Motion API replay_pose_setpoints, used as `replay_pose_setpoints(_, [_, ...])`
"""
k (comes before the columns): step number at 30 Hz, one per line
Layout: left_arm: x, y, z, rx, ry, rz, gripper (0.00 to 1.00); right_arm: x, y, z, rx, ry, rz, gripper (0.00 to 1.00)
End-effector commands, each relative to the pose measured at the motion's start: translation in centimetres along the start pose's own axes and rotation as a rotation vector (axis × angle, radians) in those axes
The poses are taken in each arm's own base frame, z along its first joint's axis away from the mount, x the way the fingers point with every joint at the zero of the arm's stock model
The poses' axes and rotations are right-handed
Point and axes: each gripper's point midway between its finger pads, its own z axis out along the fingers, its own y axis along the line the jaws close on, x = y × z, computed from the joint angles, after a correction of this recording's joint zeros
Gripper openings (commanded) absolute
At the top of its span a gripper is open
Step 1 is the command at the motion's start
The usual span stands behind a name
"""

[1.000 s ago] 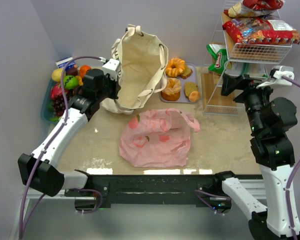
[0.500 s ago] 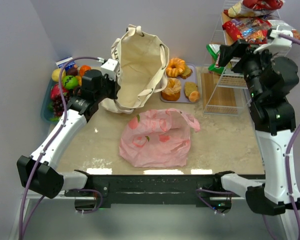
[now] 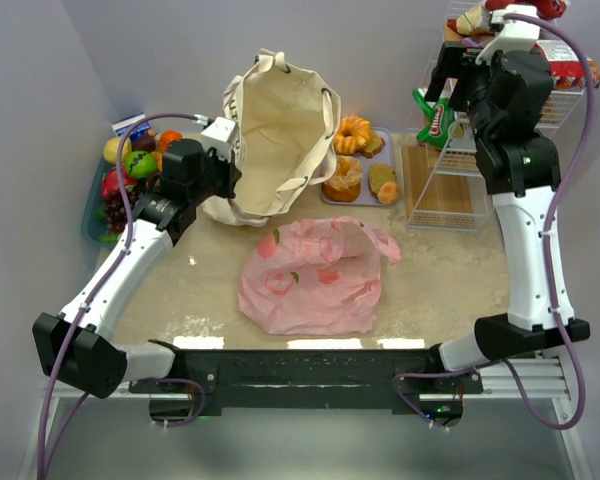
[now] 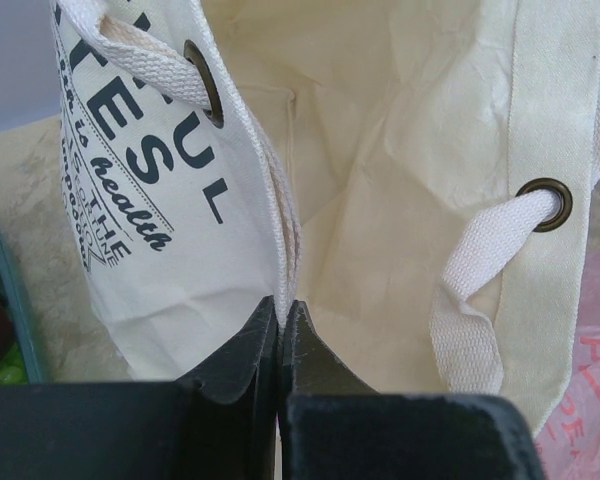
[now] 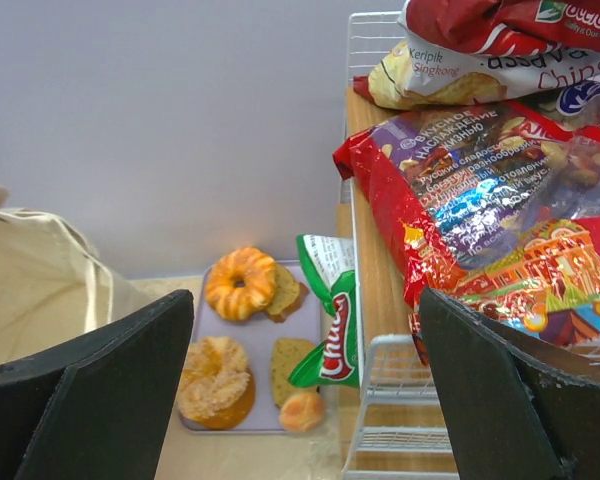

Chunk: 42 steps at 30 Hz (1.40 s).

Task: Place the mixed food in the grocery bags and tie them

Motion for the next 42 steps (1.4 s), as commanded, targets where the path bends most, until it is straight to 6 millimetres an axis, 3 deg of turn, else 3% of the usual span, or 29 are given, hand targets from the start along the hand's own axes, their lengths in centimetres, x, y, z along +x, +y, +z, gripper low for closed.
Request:
replay_pose_setpoints(1, [-2.5, -0.2, -0.9, 0.016, -0.094, -0.005, 0.00, -1.5, -1.6, 0.3, 0.080, -0.021, -0.052, 0.99])
replay_pose_setpoints(6, [-2.7, -0.2, -1.2, 0.014, -0.102, -0.002, 0.00, -1.2, -2.2, 2.8, 0.122, -0.005, -0.105, 0.99])
replay_pose_setpoints(10, [-2.7, 0.0, -1.2, 0.008, -0.102, 0.000, 0.00, -2.4, -3.3, 3.5, 0.151, -0.037, -0.116, 0.99])
replay_pose_setpoints(14, [-2.6, -0.1, -1.1, 0.013, -0.099, -0.001, 0.00, -2.8, -5.9, 5.0, 0.182, -0.046, -0.109, 0.99])
replay_pose_setpoints(18, [-2.5, -0.1, -1.1, 0.011, -0.098, 0.001, 0.00, -3.0, -7.1, 5.7, 0.190, -0.055, -0.112, 0.99])
replay_pose_setpoints(26, [-2.2, -0.1, -0.9, 0.017, -0.090, -0.001, 0.00, -6.2, -7.4, 4.7, 0.197, -0.174, -0.099, 0.99])
replay_pose_setpoints(27, [-2.1, -0.2, -0.8, 0.021, -0.087, 0.001, 0.00, -7.2, -8.8, 4.6, 0.229, -0.210, -0.091, 0.99])
replay_pose_setpoints(32, [-1.6, -0.4, -0.3, 0.037, -0.073, -0.006, 0.00, -9.9, -11.5, 5.0, 0.242, -0.324, 0.006, 0.99])
replay_pose_setpoints(39, [-1.6, -0.6, -0.3, 0.044, -0.074, -0.004, 0.00, -11.1, -11.3, 7.7, 0.133, -0.385, 0.008, 0.99])
replay_pose_setpoints(42, [-1.5, -0.7, -0.2, 0.049, -0.071, -0.004, 0.00, -9.6, -10.2, 9.1, 0.027, -0.345, -0.003, 0.99])
